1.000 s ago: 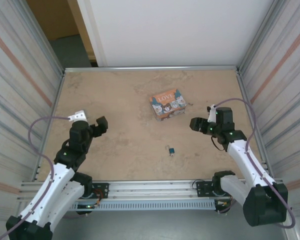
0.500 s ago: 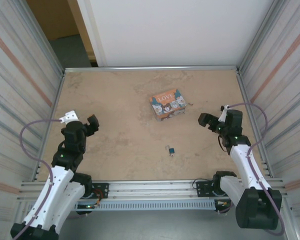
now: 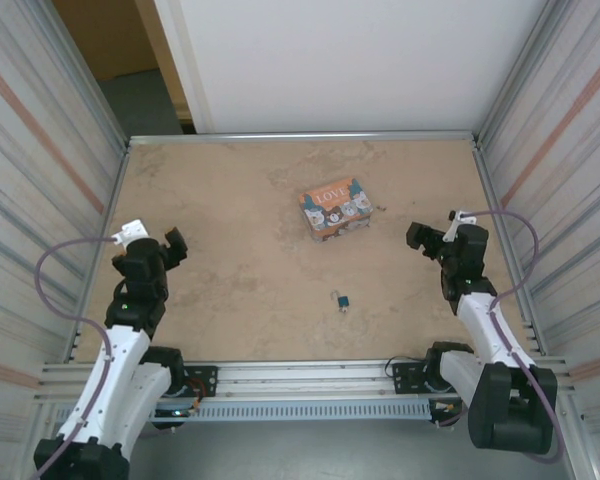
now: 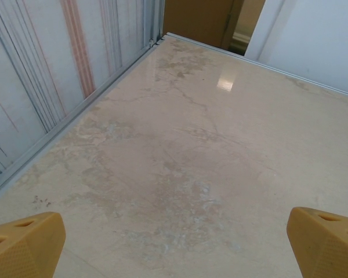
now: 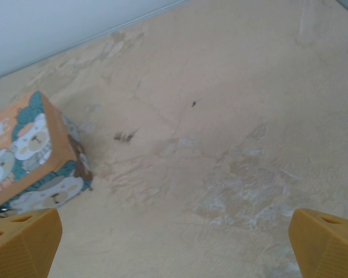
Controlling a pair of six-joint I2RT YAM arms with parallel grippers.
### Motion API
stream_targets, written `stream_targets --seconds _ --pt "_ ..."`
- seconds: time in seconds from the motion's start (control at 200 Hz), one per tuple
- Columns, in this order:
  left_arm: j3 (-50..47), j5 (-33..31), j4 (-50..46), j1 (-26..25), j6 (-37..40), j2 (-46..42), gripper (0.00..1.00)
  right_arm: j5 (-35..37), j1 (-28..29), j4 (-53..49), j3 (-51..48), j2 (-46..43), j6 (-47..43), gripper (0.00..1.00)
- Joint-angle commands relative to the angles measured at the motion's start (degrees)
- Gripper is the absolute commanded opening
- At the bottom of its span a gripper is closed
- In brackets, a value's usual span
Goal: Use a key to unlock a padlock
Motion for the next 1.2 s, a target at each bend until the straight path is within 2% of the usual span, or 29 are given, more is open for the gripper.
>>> stream_targets --seconds 0.0,0.386,0.752,0.892,1.197 --pt "-1.7 1.8 5.3 1.2 2.4 1.1 0.99 3.4 -0.4 8.5 -2.0 1.3 -4.0 0.99" --pt "-3.4 1.0 12.0 1.9 7.7 7.3 0.99 4.0 -0.2 24.0 -6.2 11.9 -5.6 0.99" --pt "-6.1 6.2 19.8 2.4 9.8 11.8 0.99 1.5 0.0 35.6 -5.9 20.3 -8.3 0.99" --pt "-6.8 8.8 23.4 2.9 10.9 14.2 0.99 0.7 -0.5 40.8 -5.2 26.1 -8.5 0.99" --pt "-8.7 11.4 31.0 3.6 12.4 18.1 0.99 -0.7 -0.6 42.1 -3.5 31.5 -8.9 0.99"
